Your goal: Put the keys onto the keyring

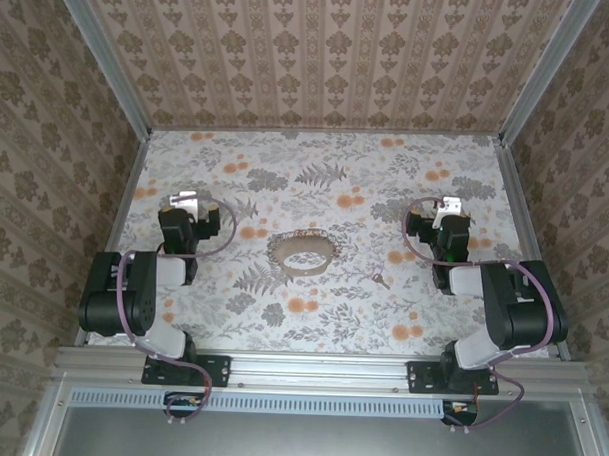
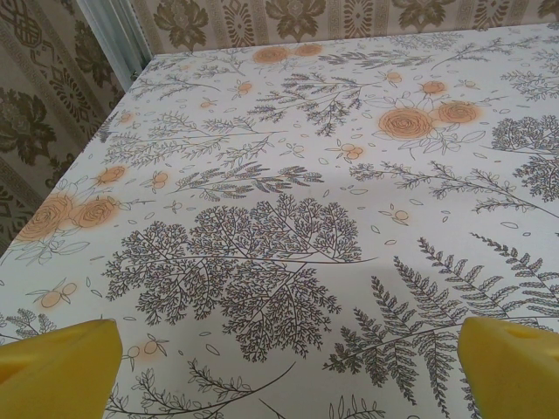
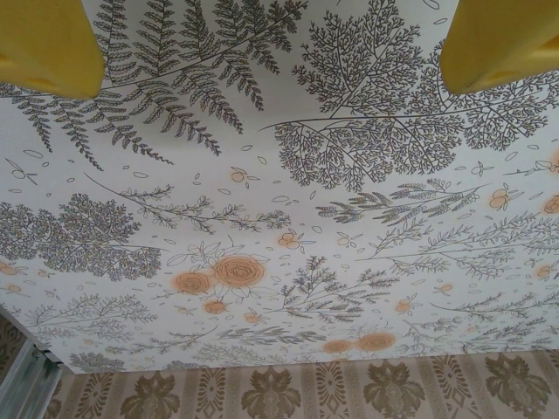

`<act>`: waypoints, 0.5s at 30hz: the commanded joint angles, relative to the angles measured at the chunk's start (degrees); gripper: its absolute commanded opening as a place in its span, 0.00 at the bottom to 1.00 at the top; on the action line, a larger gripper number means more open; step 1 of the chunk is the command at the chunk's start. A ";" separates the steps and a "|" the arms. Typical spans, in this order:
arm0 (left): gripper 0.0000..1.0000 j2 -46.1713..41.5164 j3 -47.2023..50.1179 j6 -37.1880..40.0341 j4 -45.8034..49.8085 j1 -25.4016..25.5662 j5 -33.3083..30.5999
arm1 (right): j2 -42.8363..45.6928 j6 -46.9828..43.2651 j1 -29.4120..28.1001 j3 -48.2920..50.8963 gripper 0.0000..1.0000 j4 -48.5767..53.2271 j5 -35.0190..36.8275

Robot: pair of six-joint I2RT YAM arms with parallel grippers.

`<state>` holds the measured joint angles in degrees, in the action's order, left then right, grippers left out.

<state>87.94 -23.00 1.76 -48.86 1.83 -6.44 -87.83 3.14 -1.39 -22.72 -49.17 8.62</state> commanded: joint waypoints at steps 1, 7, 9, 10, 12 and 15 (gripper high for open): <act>1.00 0.02 0.32 0.00 -1.02 0.02 -0.09 | 0.28 0.20 -0.19 0.18 1.00 -1.28 1.08; 1.00 -0.04 0.25 -0.09 -0.91 0.02 -0.12 | 0.29 0.24 -0.21 0.20 1.00 -1.28 1.13; 1.00 0.03 -0.04 -0.18 -0.45 -0.07 -0.15 | 0.21 0.29 -0.21 0.04 1.00 -1.02 1.11; 1.00 0.03 0.06 -0.18 -0.44 -0.11 -0.13 | 0.21 0.29 -0.19 0.04 1.00 -1.02 1.10; 1.00 0.06 0.03 -0.18 -0.53 -0.07 -0.14 | 0.22 0.29 -0.20 -0.11 1.00 -0.92 1.12; 1.00 -0.01 0.24 0.11 -0.94 0.02 0.57 | 0.44 0.29 -0.11 0.33 1.00 -1.38 0.93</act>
<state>87.94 -23.00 1.76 -48.86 1.83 -6.44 -87.83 3.14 -1.39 -22.72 -49.17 8.62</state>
